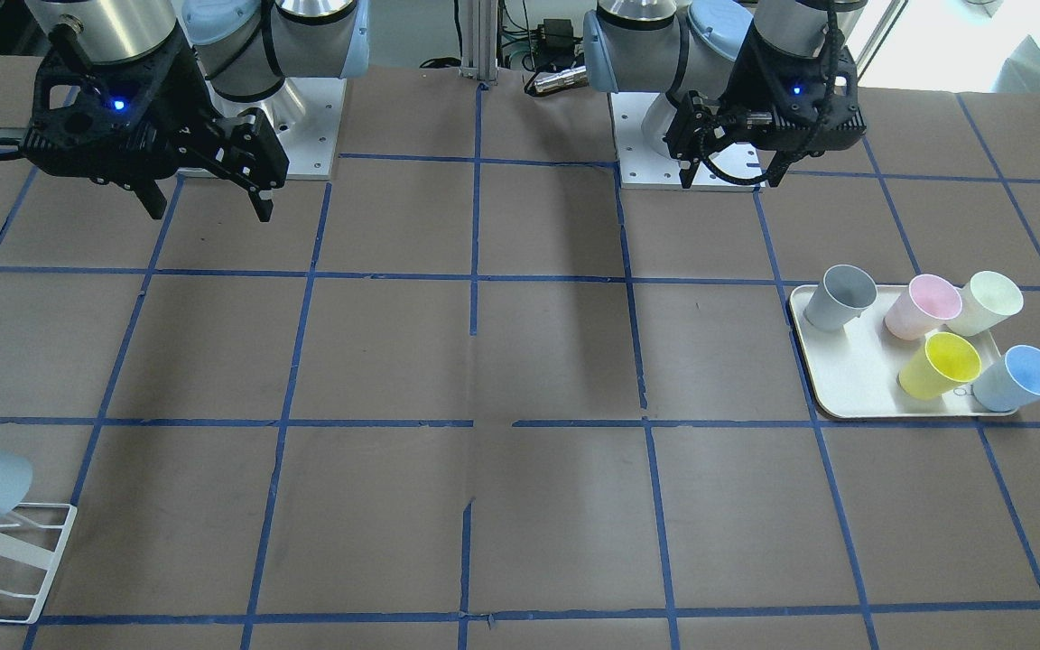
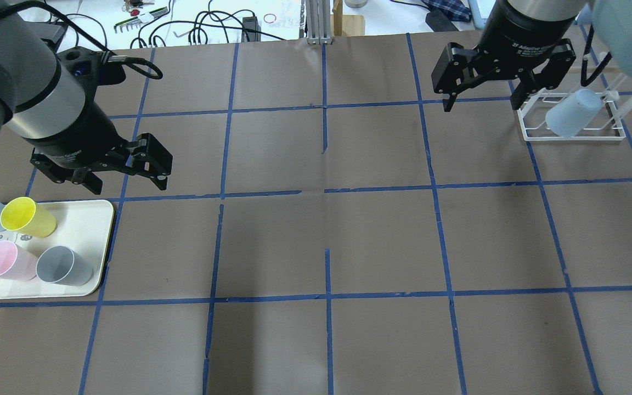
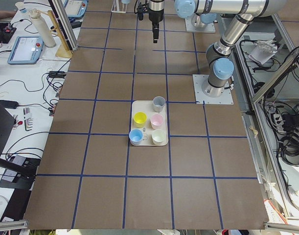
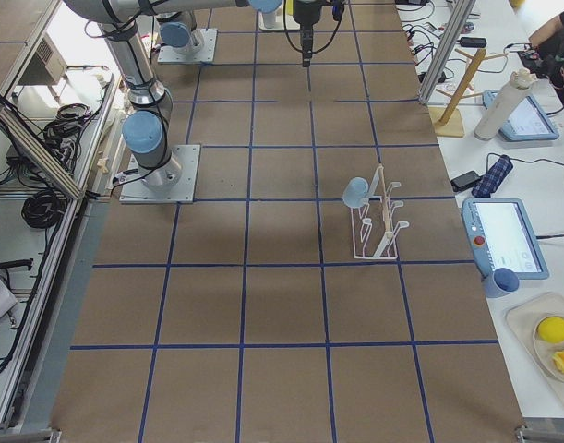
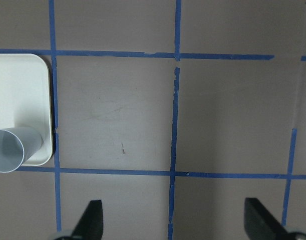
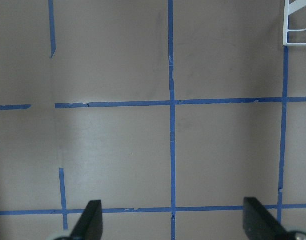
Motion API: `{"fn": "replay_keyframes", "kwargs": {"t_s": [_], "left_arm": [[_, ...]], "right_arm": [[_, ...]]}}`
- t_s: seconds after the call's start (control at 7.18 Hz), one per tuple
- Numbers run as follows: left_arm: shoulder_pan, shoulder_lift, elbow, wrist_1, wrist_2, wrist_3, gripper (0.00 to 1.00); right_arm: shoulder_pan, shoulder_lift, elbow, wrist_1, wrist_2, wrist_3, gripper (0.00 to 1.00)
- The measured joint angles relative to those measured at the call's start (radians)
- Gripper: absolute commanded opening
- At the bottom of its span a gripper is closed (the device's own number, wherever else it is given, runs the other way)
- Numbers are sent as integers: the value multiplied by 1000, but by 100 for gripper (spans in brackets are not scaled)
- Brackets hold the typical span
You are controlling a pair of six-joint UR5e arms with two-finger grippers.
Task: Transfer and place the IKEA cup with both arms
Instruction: 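Move the right gripper toward the white wire rack holding the light blue cup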
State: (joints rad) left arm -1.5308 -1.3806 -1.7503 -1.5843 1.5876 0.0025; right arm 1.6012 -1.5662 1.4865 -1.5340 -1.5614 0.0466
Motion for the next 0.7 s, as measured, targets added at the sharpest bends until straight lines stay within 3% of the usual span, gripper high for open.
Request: {"fn": "replay_keyframes", "kwargs": {"t_s": [0.7], "left_arm": [[0,0,-1,10,0,1,100]], "right_arm": [[-2,0,0,1,-1,-1,100]]}}
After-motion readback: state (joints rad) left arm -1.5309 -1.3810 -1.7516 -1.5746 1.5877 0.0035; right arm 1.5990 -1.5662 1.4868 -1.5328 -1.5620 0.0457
